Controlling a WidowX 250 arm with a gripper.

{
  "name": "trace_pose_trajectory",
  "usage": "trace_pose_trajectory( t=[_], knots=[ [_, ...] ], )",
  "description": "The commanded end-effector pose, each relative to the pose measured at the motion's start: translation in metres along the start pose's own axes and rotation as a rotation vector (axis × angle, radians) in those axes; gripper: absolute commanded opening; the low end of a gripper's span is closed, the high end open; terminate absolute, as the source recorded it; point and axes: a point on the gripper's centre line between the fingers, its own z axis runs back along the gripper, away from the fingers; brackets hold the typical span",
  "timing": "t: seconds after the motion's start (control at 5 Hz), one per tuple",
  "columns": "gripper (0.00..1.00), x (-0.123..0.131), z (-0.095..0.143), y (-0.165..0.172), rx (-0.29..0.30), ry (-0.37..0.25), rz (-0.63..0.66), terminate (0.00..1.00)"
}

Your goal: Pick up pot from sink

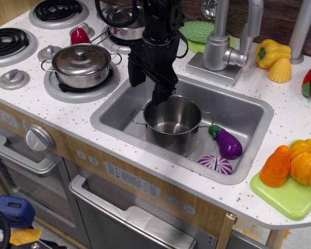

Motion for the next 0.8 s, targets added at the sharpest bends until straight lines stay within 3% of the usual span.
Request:
trace_pose_trajectory(
  t=[0.0, 0.4, 0.6],
  knots=[
    [1.00, 0.000, 0.000, 0.000, 0.000, 0.000, 0.000, 0.00],
    [1.00, 0.004, -0.035, 0.007, -0.089, -0.103, 0.004, 0.00],
    [1.00, 0.008, -0.041, 0.006, -0.103, -0.121, 0.027, 0.00]
  ],
)
